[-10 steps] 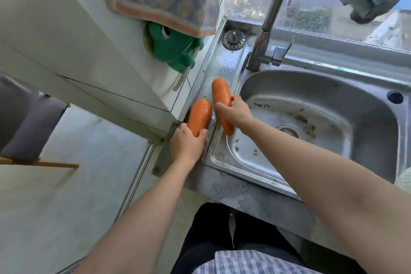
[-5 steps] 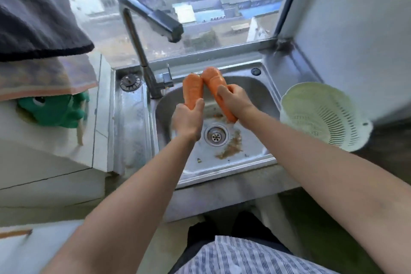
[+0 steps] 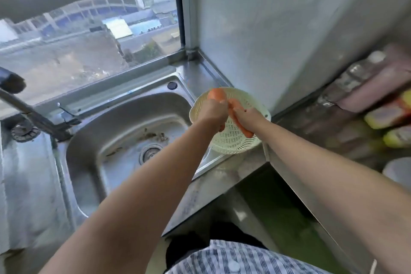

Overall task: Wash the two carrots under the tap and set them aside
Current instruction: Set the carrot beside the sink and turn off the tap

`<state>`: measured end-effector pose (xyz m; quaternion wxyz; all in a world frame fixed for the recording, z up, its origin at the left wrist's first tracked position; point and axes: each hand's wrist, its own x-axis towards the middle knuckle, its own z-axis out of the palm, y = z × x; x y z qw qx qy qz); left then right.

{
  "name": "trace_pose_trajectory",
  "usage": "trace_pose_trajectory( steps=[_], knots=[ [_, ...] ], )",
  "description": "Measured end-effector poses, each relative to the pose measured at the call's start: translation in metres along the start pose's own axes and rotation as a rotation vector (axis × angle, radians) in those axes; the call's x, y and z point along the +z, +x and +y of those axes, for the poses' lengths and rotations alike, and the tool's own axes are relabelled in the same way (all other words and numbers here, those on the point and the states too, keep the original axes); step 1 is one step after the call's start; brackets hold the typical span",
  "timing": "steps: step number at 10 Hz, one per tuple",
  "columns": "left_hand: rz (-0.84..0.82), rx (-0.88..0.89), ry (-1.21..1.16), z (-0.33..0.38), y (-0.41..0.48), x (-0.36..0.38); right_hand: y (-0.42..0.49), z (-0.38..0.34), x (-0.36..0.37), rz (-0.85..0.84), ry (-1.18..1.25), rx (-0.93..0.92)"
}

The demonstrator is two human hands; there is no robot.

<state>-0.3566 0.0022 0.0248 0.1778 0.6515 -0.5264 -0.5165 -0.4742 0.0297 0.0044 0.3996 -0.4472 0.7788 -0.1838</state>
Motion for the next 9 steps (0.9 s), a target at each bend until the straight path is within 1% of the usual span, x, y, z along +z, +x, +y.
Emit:
trace_pose_trajectory(
  steps=[1, 2, 3, 4, 5, 6, 7, 8, 9],
  knots=[
    [-0.04, -0.078, 0.028, -0.006, 0.006, 0.021, 0.007, 0.011, 0.001, -0.028, 0.033, 0.016],
    [-0.037, -0.139, 0.101, -0.015, 0.016, 0.032, 0.017, 0.014, 0.006, -0.004, 0.062, 0.068],
    [-0.041, -0.186, 0.13, -0.023, 0.022, 0.039, 0.025, 0.018, 0.011, -0.011, 0.038, 0.138],
    [-0.056, -0.211, 0.212, -0.027, 0.022, 0.042, 0.027, 0.023, 0.013, -0.106, -0.109, 0.158],
    [-0.102, -0.193, 0.327, -0.025, 0.017, 0.037, 0.028, 0.023, 0.012, -0.174, -0.205, 0.13],
    [-0.128, -0.112, 0.426, -0.019, 0.012, 0.032, 0.03, 0.023, 0.011, -0.152, -0.254, 0.099],
    [-0.077, -0.034, 0.477, -0.017, 0.008, 0.025, 0.027, 0.019, 0.01, -0.048, -0.326, 0.045],
    [-0.021, 0.069, 0.491, -0.016, 0.005, 0.016, 0.026, 0.012, 0.012, 0.009, -0.37, -0.041],
    [0.07, 0.15, 0.461, -0.011, 0.003, 0.002, 0.025, -0.001, 0.014, 0.08, -0.383, -0.162]
  ],
)
